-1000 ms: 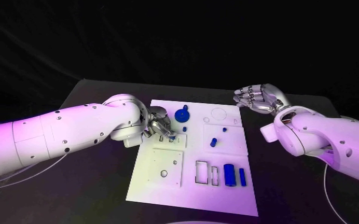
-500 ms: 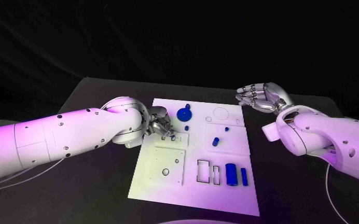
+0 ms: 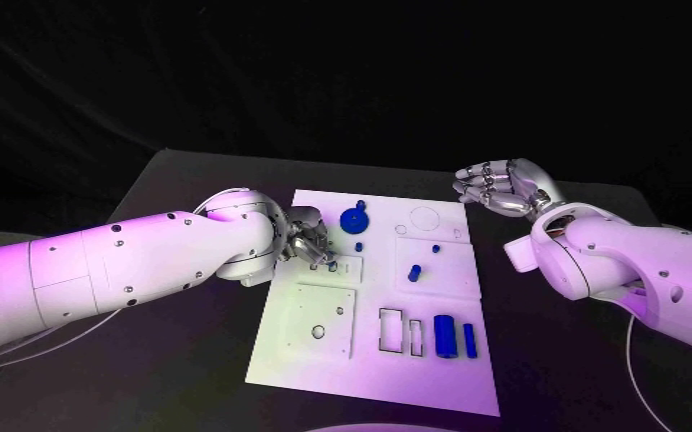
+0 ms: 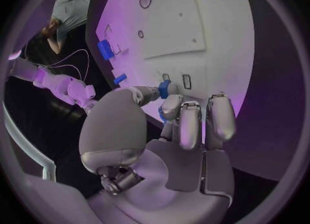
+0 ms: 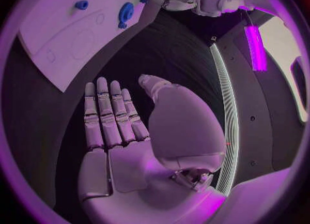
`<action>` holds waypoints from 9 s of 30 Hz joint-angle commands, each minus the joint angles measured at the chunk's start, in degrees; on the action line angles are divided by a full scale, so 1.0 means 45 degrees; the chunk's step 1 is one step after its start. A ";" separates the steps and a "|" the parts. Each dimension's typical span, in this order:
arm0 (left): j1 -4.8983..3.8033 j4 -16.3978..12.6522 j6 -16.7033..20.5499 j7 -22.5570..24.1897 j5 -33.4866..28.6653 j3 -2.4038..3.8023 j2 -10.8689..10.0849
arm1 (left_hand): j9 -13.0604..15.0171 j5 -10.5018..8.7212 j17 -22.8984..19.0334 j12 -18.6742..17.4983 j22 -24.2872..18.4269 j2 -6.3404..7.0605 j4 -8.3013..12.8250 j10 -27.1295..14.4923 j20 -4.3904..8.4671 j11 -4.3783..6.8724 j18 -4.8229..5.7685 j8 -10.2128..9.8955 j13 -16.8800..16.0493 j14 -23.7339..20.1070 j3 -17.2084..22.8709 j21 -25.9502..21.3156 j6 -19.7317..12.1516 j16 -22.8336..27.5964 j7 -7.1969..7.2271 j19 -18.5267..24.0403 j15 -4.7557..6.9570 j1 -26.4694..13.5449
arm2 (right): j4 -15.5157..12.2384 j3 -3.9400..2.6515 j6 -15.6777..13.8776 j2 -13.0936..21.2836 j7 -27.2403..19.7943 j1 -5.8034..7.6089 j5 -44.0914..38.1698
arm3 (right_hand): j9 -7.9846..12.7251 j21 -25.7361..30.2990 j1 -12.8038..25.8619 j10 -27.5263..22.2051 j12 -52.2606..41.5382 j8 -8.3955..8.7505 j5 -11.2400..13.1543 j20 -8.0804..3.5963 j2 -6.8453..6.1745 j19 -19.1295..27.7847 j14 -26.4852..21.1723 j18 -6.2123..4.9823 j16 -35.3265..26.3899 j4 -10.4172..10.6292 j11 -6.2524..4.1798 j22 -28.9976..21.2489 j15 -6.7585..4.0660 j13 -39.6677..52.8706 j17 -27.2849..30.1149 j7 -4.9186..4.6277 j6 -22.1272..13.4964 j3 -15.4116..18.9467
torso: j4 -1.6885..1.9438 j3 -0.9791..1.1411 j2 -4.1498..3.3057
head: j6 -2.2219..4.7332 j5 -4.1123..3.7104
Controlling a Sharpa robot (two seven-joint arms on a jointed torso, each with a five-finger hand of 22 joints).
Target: Assemble the parts on the task board
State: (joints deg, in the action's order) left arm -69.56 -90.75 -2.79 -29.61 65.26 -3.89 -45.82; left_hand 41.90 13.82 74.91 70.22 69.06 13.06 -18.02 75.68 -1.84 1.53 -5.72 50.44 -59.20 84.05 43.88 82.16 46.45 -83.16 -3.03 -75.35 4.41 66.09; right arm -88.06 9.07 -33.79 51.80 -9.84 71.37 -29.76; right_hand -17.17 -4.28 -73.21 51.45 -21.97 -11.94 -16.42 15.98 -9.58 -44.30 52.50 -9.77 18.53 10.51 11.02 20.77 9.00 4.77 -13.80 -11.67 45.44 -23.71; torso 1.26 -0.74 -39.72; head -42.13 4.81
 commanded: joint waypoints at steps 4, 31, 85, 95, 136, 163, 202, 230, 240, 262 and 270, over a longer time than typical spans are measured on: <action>0.0006 0.0048 -0.0370 0.0071 0.0161 -0.0015 0.0108 | -0.0020 0.0001 0.1174 0.0117 0.0042 0.0006 0.3098 0.0098 0.0006 0.0000 0.0266 0.0098 -0.0055 0.0730 0.3169 0.0059 0.0029 -0.0066 0.0056 -0.0117 0.0070 -0.0191 | -0.0031 -0.0001 0.0018 -0.0015 -0.0025 -0.0006 -0.0090 | 0.0024 0.0074 0.0144 0.0002 -0.0024 0.0057 -0.0146 0.0019 0.0027 -0.0098 0.0103 -0.0159 -0.0100 -0.0036 0.0078 -0.0036 0.0034 -0.0034 0.0033 -0.0741 0.0056 0.0054 | 0.0013 -0.0004 0.0009 | -0.0022 -0.0022; 0.0007 0.0151 -0.0998 0.0048 -0.0031 -0.0057 0.0190 | -0.0063 0.0019 0.1175 0.0196 0.0174 0.0073 0.3239 0.0149 0.0020 0.0013 0.0294 0.0147 -0.0135 0.0731 0.3258 0.0115 0.0064 -0.0066 0.0071 -0.0204 0.0080 -0.0305 | 0.0065 -0.0001 0.0049 -0.0018 0.0267 -0.0007 -0.0141 | 0.0043 0.0088 0.0210 0.0001 -0.0046 0.0055 -0.0323 0.0021 0.0054 -0.0118 0.0099 -0.0153 -0.0183 -0.0018 0.0078 -0.0112 0.0042 -0.0096 0.0078 -0.0738 0.0068 0.0060 | 0.0016 0.0003 0.0005 | 0.0069 -0.0065; 0.0095 -0.0215 0.0200 0.0130 0.0281 -0.0055 0.0055 | -0.0214 0.0034 0.1184 0.0360 0.0427 0.0146 0.3532 0.0321 0.0056 0.0062 0.0342 0.0264 -0.0308 0.0738 0.3592 0.0235 0.0225 -0.0071 0.0117 -0.0368 0.0115 -0.0504 | 0.0027 -0.0001 0.0106 0.0014 0.0248 -0.0008 -0.0137 | 0.0068 0.0108 0.0362 -0.0007 -0.0077 0.0049 -0.0538 0.0030 0.0137 -0.0098 0.0107 -0.0148 -0.0282 0.0073 0.0083 -0.0224 0.0054 -0.0164 0.0133 -0.0742 0.0086 0.0073 | 0.0012 -0.0002 0.0010 | -0.0029 -0.0034; 0.0142 -0.0083 -0.0103 0.0105 0.0706 -0.0058 0.0193 | -0.0216 0.0034 0.1178 0.0350 0.0417 0.0144 0.3534 0.0315 0.0057 0.0062 0.0340 0.0264 -0.0293 0.0737 0.3597 0.0231 0.0225 -0.0067 0.0117 -0.0361 0.0116 -0.0506 | 0.0027 0.0000 0.0145 0.0004 0.0266 -0.0009 -0.0136 | 0.0068 0.0108 0.0362 -0.0007 -0.0077 0.0049 -0.0538 0.0030 0.0137 -0.0098 0.0107 -0.0148 -0.0282 0.0073 0.0083 -0.0224 0.0054 -0.0164 0.0133 -0.0742 0.0086 0.0073 | 0.0004 -0.0008 0.0004 | -0.0074 0.0012; 0.0277 -0.0223 -0.0435 0.0031 0.0527 -0.0049 0.0076 | -0.0350 0.0076 0.1191 0.0420 0.0495 0.0176 0.3790 0.0392 0.0101 0.0089 0.0349 0.0415 -0.0351 0.0742 0.3998 0.0288 0.0289 -0.0073 0.0141 -0.0396 0.0144 -0.0757 | 0.0059 0.0000 0.0246 0.0038 0.0315 -0.0010 -0.0038 | 0.0081 0.0109 0.0433 -0.0006 -0.0097 0.0044 -0.0640 0.0032 0.0195 -0.0097 0.0117 -0.0148 -0.0331 0.0120 0.0081 -0.0282 0.0056 -0.0189 0.0160 -0.0738 0.0097 0.0070 | 0.0009 0.0004 0.0007 | -0.0171 0.0080; 0.0271 0.0041 -0.0340 0.0045 -0.0234 -0.0011 0.0202 | -0.0476 -0.0036 0.1190 0.0648 0.0557 0.0109 0.3670 0.0608 0.0094 0.0122 0.0364 0.0600 -0.0629 0.0748 0.3937 0.0305 0.0334 -0.0072 0.0203 -0.0411 0.0157 -0.1350 | 0.0061 0.0000 0.0265 0.0045 0.0354 -0.0015 0.0139 | 0.0097 0.0117 0.0442 -0.0028 -0.0100 0.0054 -0.0728 0.0037 0.0240 -0.0078 0.0108 -0.0144 -0.0375 0.0125 0.0086 -0.0330 0.0063 -0.0206 0.0183 -0.0741 0.0082 0.0047 | 0.0012 0.0015 0.0009 | -0.0259 0.0021; 0.0263 0.0279 -0.0415 0.0057 -0.0372 -0.0004 0.0274 | -0.1245 -0.0189 0.1194 0.0835 0.0605 0.0138 0.1712 0.0711 0.0035 0.0300 0.0384 0.0842 -0.0800 0.0754 0.1371 0.0184 0.0645 -0.0070 0.0470 -0.0484 0.0290 -0.2871 | 0.0058 0.0000 0.0332 0.0075 0.0402 -0.0012 0.0096 | 0.0106 0.0125 0.0465 -0.0030 -0.0113 0.0053 -0.0728 0.0042 0.0226 -0.0052 0.0099 -0.0139 -0.0414 0.0122 0.0089 -0.0373 0.0071 -0.0212 0.0203 -0.0744 0.0084 0.0059 | 0.0011 0.0010 0.0016 | -0.0274 -0.0013; 0.0262 0.0367 -0.0418 0.0061 -0.0374 -0.0005 0.0296 | -0.1660 -0.0181 0.1199 0.0885 0.0682 0.0174 0.0600 0.0746 0.0060 0.0322 0.0400 0.0878 -0.0854 0.0758 -0.0384 0.0177 0.0779 -0.0071 0.0504 -0.0558 0.0306 -0.2804 | 0.0046 0.0000 0.0363 0.0090 0.0410 -0.0012 0.0093 | 0.0114 0.0133 0.0517 -0.0025 -0.0131 0.0048 -0.0742 0.0049 0.0195 -0.0011 0.0081 -0.0135 -0.0460 0.0136 0.0094 -0.0422 0.0081 -0.0215 0.0226 -0.0747 0.0094 0.0095 | 0.0011 0.0004 0.0011 | -0.0284 -0.0036; 0.0262 0.0365 -0.0427 0.0067 -0.0374 -0.0005 0.0298 | -0.1707 -0.0182 0.1198 0.0922 0.0727 0.0174 0.0467 0.0775 0.0059 0.0330 0.0410 0.0900 -0.0909 0.0758 -0.0623 0.0191 0.0811 -0.0070 0.0516 -0.0589 0.0310 -0.2727 | 0.0050 0.0000 0.0383 0.0090 0.0414 -0.0012 0.0093 | 0.0118 0.0133 0.0567 -0.0020 -0.0141 0.0044 -0.0735 0.0051 0.0179 0.0003 0.0082 -0.0135 -0.0477 0.0162 0.0095 -0.0444 0.0084 -0.0216 0.0234 -0.0749 0.0101 0.0127 | 0.0007 0.0007 0.0016 | -0.0299 -0.0035; 0.0267 0.0195 -0.0303 0.0102 -0.0495 0.0046 0.0155 | -0.1924 -0.0108 0.1200 0.0926 0.0718 0.0059 0.0290 0.0772 0.0076 0.0328 0.0404 0.0917 -0.0899 0.0759 -0.1848 0.0172 0.0851 -0.0070 0.0513 -0.0587 0.0313 -0.2749 | 0.0029 0.0001 0.0389 0.0112 0.0403 -0.0014 0.0081 | 0.0125 0.0127 0.0609 -0.0017 -0.0157 0.0040 -0.0726 0.0054 0.0137 0.0017 0.0096 -0.0137 -0.0500 0.0169 0.0093 -0.0482 0.0084 -0.0217 0.0248 -0.0747 0.0107 0.0174 | 0.0007 0.0015 0.0018 | -0.0297 -0.0061; 0.0267 0.0205 -0.0323 0.0097 -0.0514 0.0052 0.0112 | -0.1941 -0.0098 0.1198 0.0930 0.0720 0.0005 0.0293 0.0775 0.0077 0.0328 0.0405 0.0918 -0.0904 0.0758 -0.1929 0.0172 0.0854 -0.0068 0.0517 -0.0588 0.0314 -0.2733 | 0.0020 0.0001 0.0388 0.0124 0.0401 -0.0014 0.0080 | 0.0126 0.0125 0.0617 -0.0016 -0.0160 0.0039 -0.0724 0.0054 0.0132 0.0019 0.0100 -0.0137 -0.0504 0.0170 0.0093 -0.0490 0.0084 -0.0218 0.0250 -0.0746 0.0109 0.0182 | 0.0006 0.0003 0.0013 | -0.0288 -0.0064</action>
State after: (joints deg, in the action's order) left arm -68.39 -89.73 -3.95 -29.59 63.47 -3.71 -45.36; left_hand 33.22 13.02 74.91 74.21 72.27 13.57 -16.76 79.06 -1.66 2.86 -4.83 54.23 -63.19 83.83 35.48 83.25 49.79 -83.16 -0.70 -77.60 5.41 53.70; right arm -87.86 9.08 -32.86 52.35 -7.81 71.33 -29.02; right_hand -16.68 -3.87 -70.78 51.45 -22.42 -11.94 -19.42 16.18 -8.98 -44.50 52.70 -9.78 16.54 11.14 11.02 18.62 9.21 3.86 -12.75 -11.67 45.44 -23.08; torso 1.28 -0.71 -39.67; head -43.43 4.53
